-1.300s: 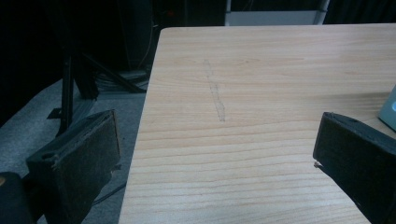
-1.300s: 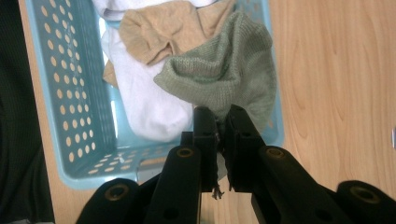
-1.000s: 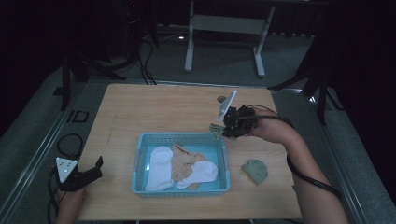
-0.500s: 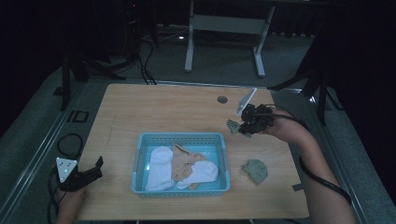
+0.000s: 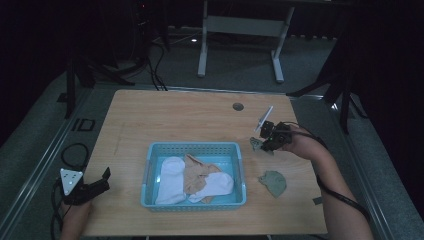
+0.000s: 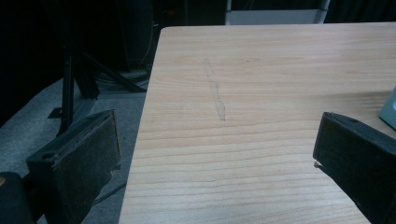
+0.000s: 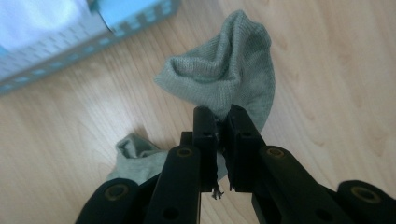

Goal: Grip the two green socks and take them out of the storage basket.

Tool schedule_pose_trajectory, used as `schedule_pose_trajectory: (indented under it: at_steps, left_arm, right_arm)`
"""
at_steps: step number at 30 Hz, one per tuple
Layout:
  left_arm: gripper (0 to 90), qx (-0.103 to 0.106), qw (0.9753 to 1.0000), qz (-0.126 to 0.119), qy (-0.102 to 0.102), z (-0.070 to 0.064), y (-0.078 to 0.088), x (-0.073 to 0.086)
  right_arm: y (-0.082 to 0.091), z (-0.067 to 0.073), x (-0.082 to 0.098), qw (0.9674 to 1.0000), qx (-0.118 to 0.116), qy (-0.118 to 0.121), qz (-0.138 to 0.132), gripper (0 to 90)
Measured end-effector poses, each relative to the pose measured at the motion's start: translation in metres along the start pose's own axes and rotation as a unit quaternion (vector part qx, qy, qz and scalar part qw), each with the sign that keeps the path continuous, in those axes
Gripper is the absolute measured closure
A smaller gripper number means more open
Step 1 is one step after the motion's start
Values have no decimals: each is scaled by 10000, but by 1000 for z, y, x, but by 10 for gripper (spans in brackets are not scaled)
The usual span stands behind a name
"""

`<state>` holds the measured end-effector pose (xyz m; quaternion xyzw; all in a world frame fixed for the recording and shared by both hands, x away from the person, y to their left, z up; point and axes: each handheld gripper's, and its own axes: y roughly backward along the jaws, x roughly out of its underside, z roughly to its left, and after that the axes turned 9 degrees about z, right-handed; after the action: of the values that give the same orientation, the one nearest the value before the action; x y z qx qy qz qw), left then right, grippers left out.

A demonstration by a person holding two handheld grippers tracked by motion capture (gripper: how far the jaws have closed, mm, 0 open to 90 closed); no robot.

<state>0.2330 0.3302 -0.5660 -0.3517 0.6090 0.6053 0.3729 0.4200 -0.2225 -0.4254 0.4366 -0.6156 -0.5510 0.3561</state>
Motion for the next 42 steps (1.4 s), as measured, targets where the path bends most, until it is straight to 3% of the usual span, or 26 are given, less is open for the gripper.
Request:
schedule_pose_trajectory:
  at_steps: [7,14,25,31,33,38,42]
  left_arm:
    - [4,-6,10000,9,4,0,0,0]
    - [4,-2,10000,13,10,0,0,0]
    - [3,-5,10000,7,6,0,0,0]
    - [3,2,10000,12,6,0,0,0]
    - [4,-1,10000,9,6,0,0,0]
    - [4,-11,10000,14,7,0,0,0]
    - [3,-15,10000,13,5,0,0,0]
  right_arm:
    - [-25,-6,2,9997,-76,-207,91,834]
    - [-53,-6,4,9987,-116,-223,438,834]
    - [-84,2,6,9980,-390,-243,429,826]
    - [-75,7,13,9984,-398,-336,212,654]
    - [-69,8,18,9988,-303,-366,135,600]
    - [-56,7,37,9975,-282,-598,-259,554]
    - [-54,5,51,9962,-267,-754,-352,528]
